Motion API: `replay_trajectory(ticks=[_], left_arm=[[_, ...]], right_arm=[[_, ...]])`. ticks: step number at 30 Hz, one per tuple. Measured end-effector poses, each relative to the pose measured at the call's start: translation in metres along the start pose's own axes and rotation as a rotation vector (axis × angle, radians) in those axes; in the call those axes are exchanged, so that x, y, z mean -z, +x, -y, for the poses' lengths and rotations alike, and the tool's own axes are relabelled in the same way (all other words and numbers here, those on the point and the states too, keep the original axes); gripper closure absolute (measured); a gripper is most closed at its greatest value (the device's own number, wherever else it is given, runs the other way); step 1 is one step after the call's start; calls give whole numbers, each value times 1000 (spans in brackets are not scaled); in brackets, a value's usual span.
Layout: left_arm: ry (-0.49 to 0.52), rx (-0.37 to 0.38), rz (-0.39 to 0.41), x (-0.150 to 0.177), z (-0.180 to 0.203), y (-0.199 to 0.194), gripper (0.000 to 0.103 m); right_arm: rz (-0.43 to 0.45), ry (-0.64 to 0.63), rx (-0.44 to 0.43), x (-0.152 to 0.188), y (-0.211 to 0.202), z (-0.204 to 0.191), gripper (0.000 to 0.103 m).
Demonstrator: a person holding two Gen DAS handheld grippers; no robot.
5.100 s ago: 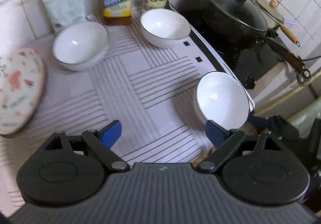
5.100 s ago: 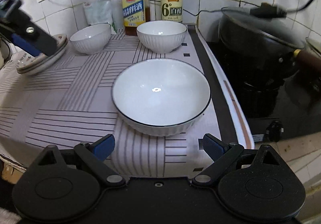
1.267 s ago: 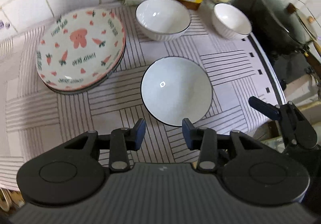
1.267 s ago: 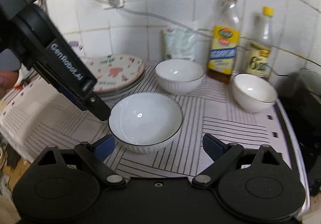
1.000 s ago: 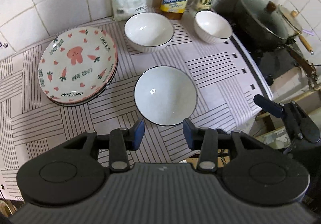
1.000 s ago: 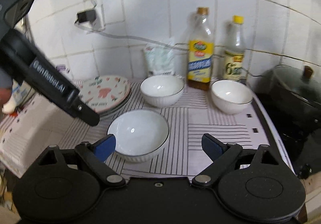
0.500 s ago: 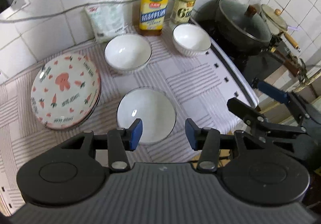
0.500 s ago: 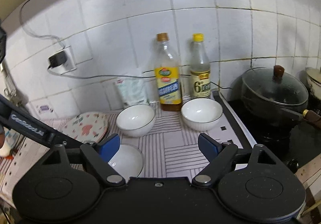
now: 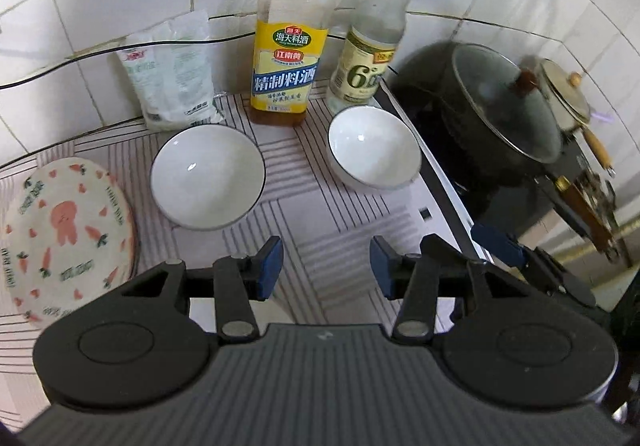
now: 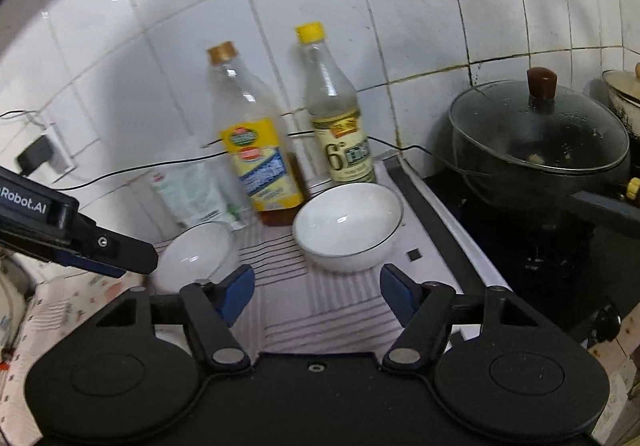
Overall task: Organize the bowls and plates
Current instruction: 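Open both grippers and reach to the white bowl by the bottles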
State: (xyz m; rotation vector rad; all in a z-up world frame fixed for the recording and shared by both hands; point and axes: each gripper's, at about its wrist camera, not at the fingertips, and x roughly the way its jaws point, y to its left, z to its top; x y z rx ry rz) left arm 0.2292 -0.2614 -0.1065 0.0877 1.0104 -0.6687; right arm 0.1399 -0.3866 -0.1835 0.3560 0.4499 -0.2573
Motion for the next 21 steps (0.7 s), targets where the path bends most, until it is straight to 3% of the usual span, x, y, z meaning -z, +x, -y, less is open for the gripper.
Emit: replay_trajectory(ticks=[9, 17, 21], left_arm=[[-40, -31, 32, -27, 10, 75, 56], [-25, -61, 41, -46, 18, 120, 56], [-28, -68, 13, -50, 18, 136, 58]], right_arm=[[27, 48, 81, 2, 71, 27, 41], [35, 92, 136, 3, 105, 42, 48], [17, 97, 134, 0, 115, 42, 58]])
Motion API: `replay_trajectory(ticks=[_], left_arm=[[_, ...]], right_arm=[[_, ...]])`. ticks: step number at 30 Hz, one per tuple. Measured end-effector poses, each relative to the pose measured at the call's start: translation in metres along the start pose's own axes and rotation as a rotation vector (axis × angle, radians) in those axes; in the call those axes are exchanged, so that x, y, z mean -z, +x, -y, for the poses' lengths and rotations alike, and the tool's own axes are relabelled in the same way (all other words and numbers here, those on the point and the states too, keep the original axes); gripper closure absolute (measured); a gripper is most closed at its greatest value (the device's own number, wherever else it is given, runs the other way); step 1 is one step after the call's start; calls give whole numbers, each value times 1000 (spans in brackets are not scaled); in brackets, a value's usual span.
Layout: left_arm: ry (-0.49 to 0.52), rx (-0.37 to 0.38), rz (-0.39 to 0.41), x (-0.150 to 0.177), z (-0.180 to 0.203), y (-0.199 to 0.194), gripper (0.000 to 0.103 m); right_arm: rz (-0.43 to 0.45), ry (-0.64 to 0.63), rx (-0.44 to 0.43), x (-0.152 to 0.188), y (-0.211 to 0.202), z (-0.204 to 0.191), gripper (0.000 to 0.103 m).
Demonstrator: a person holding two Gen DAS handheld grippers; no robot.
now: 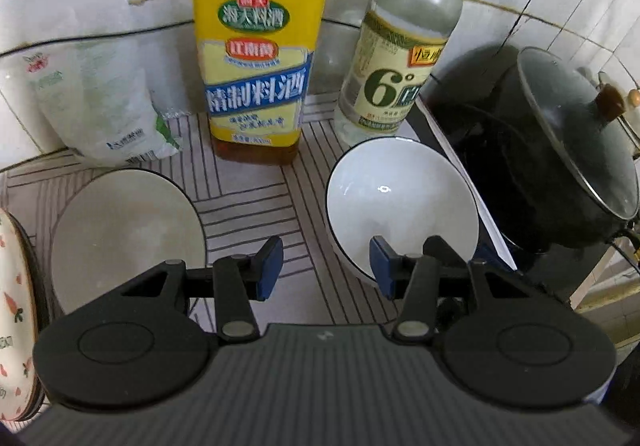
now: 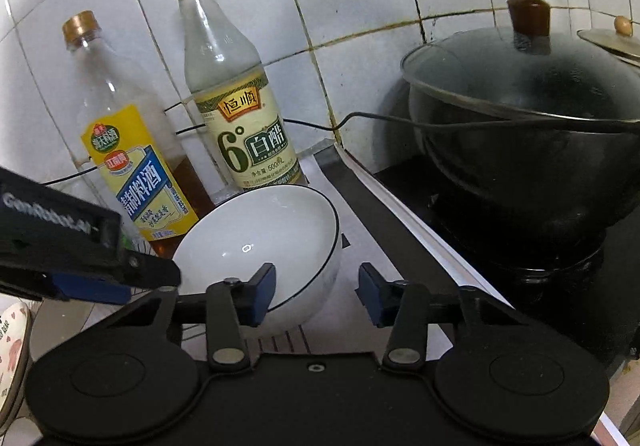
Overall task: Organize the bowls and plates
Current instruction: 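Open both grippers and reach to the white bowl by the bottles, then lift the white bowl with both grippers and lower it into the first bowl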
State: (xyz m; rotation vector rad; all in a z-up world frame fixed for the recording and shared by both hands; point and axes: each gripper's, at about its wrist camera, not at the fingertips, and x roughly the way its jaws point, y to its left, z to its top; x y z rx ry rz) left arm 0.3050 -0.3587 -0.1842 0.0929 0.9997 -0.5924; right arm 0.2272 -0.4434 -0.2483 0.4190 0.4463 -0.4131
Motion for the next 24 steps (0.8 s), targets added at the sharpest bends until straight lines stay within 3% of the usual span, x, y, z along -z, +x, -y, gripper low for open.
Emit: replay_trajectory(ticks=[4, 12, 24], left_arm=[[5, 13, -24, 0, 2, 10, 62], [-24, 68, -81, 6, 2, 24, 91], [23, 29, -106, 18, 6, -4, 93]], right_arm=[[-35, 13, 7, -3, 9, -1, 66], [-152, 118, -4, 0, 23, 10, 83], [-225, 200, -67, 2, 0, 8, 84]])
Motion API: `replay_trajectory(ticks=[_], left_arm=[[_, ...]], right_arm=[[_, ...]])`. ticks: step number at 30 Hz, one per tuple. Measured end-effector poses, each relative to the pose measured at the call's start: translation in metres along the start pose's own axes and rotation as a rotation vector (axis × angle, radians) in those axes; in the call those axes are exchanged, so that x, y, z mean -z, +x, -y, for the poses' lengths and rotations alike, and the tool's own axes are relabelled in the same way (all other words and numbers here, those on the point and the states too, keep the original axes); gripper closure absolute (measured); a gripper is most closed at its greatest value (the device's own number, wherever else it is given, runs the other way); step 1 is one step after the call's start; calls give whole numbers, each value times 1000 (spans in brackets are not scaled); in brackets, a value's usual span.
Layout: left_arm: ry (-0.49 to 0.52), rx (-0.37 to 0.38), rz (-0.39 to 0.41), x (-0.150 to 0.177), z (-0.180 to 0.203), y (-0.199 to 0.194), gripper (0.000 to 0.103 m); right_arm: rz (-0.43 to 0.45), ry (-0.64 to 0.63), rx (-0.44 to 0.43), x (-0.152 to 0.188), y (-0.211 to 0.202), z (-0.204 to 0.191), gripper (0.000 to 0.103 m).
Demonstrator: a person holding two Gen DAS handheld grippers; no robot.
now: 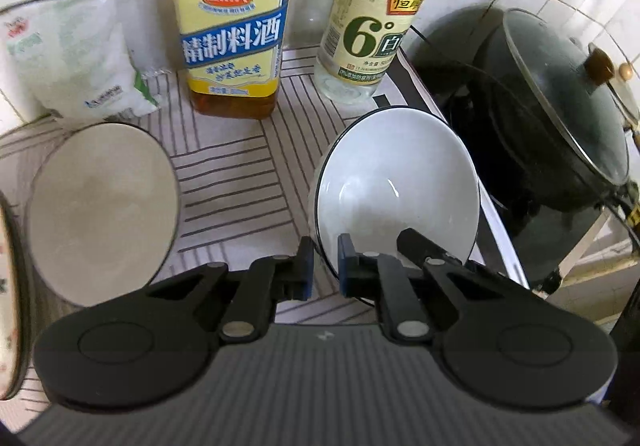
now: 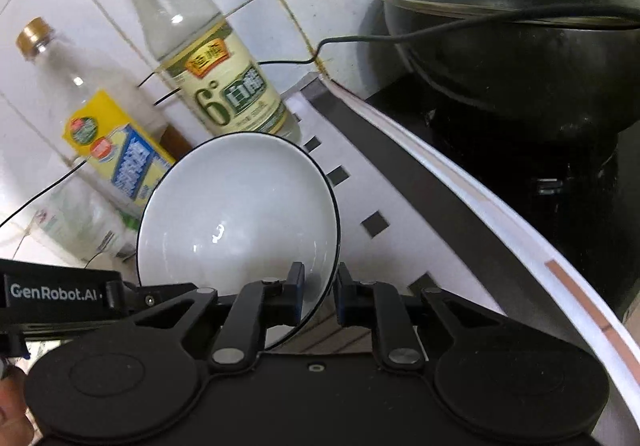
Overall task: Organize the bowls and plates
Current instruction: 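Lift the white bowl with both grippers and lower it into the first bowl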
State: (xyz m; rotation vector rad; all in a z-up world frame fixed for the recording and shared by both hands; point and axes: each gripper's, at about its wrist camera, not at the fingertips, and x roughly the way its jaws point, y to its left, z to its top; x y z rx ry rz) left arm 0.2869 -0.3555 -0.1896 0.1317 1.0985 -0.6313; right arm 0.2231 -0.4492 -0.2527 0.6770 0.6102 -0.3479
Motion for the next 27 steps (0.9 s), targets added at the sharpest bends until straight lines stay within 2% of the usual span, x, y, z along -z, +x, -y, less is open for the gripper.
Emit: replay_trajectory(ticks=[3, 12, 27], left_arm=[[25, -21, 0, 7, 0, -15, 93], [14, -20, -7, 30, -13, -66, 93], [-38, 7, 46, 85, -54, -166, 92]], right_arm=[[-19, 3, -19, 4, -11, -5, 84], [-48, -32, -40, 21, -58, -30, 84], [-69, -184, -90, 55, -142, -89, 84]])
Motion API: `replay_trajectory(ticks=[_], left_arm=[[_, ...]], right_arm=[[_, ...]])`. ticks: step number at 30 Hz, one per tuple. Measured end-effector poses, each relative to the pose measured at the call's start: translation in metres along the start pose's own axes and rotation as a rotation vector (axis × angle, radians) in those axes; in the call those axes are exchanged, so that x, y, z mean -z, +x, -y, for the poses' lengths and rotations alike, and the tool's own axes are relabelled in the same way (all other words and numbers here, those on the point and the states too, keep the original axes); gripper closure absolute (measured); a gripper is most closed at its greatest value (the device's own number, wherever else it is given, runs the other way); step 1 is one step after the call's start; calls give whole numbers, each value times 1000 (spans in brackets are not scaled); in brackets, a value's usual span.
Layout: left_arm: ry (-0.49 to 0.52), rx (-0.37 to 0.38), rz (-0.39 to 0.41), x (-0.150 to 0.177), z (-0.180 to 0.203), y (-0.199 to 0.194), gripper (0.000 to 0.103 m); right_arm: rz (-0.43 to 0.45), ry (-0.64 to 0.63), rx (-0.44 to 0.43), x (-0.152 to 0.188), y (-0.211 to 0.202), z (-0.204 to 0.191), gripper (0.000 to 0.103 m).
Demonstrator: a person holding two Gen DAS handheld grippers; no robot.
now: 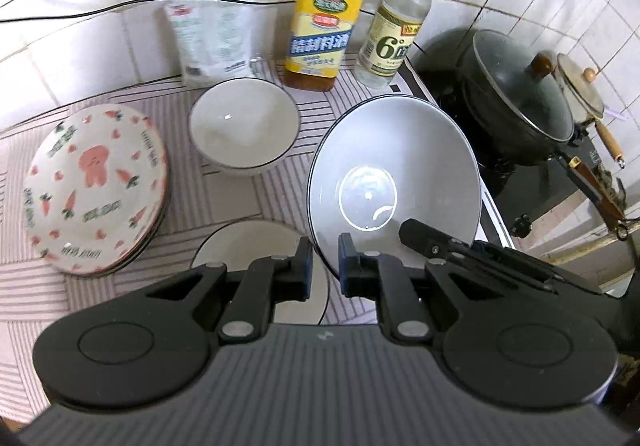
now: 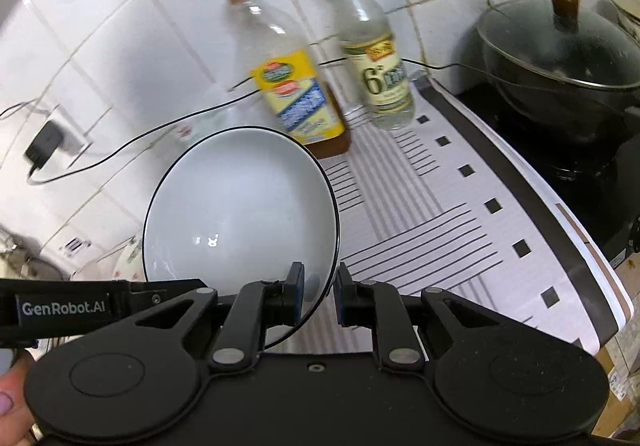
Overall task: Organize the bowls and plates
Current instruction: 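Lift the white bowl with both grippers and lower it into the first bowl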
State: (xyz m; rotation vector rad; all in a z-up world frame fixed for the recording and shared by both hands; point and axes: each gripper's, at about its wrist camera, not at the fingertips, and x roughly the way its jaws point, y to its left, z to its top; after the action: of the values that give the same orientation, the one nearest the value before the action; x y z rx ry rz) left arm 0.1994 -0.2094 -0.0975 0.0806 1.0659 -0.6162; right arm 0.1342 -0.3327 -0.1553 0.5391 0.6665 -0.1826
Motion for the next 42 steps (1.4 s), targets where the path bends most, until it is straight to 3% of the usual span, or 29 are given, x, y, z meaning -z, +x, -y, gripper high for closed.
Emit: replay_trajectory(ticks=[8, 14, 19, 33, 42], left_arm=[[-36, -26, 31, 27, -17, -35, 92], [-95, -14, 5, 49, -39, -41, 92], [-146, -12, -22, 55, -55, -31, 92], [-247, 21, -207, 35, -81, 28, 91], [-275, 14, -289, 27, -80, 44, 88]], right_arm=[[10, -52, -9, 27, -19, -32, 84], [-6, -94, -9, 47, -23, -50, 84], [-28, -173, -5, 47, -9, -61, 84], [-141, -275, 62, 40, 41, -60, 84], [-149, -468, 126, 42, 53, -71, 82]])
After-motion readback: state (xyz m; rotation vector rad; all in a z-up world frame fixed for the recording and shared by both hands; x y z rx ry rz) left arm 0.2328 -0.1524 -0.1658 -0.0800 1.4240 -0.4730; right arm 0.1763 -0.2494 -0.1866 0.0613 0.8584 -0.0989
